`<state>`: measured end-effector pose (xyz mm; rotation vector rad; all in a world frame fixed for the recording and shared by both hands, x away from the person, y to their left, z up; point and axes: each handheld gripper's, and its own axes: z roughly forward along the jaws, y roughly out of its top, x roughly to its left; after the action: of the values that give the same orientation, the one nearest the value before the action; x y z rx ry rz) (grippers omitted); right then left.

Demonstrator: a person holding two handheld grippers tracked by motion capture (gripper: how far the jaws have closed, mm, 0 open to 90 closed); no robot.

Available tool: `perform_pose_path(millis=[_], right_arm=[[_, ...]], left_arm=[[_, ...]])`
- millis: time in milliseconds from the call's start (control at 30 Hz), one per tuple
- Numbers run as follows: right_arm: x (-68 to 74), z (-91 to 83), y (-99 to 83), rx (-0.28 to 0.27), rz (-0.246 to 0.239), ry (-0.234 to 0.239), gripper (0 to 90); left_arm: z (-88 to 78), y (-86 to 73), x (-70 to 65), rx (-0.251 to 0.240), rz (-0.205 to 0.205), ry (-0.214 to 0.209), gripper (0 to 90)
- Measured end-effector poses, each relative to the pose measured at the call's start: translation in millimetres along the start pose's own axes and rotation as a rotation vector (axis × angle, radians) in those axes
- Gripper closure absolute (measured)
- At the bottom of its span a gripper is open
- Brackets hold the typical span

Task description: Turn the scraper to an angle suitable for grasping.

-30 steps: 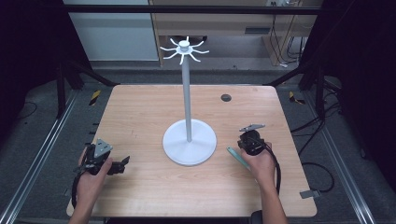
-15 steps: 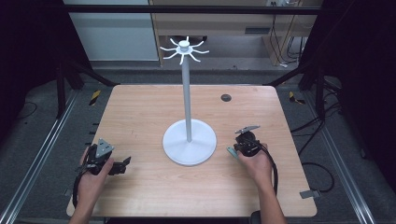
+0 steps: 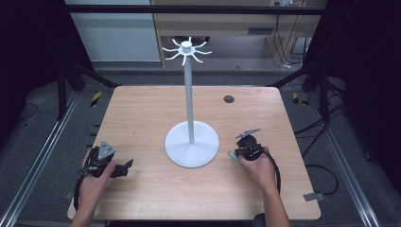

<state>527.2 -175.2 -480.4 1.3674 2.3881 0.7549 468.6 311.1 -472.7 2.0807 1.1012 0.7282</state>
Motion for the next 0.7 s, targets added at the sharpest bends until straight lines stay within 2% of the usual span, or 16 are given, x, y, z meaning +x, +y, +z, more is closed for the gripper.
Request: perform_pose_path(millis=[33, 100, 167, 400, 533, 700], right_arm=[[0.7, -0.4, -0.1, 0.005, 0.002, 0.016, 90.0], [1.1, -0.3, -0.4, 0.006, -0.002, 0.018, 90.0], [3.0, -0.9, -1.5, 0.009, -0.004, 0.048, 90.0], [13.4, -4.6, -4.1, 0.026, -0.034, 0.083, 90.0], [14.4, -9.5, -3.0, 0.009, -0.049, 0.071, 90.0], [19.7, -19.1, -0.9, -0.006, -0.094, 0.062, 90.0]], left_arm=[[0.2, 0.0, 0.0, 0.001, 0.0, 0.0, 3.2], [0.2, 0.0, 0.0, 0.001, 0.0, -0.001, 3.3], [0.0, 0.0, -0.1, 0.001, 0.001, -0.001, 3.2], [0.2, 0.1, -0.6, 0.0, 0.0, -0.003, 3.2], [-0.4, 0.0, 0.4, -0.002, -0.002, -0.003, 3.2], [-1.1, -1.0, 2.1, -0.001, -0.009, 0.0, 3.2]])
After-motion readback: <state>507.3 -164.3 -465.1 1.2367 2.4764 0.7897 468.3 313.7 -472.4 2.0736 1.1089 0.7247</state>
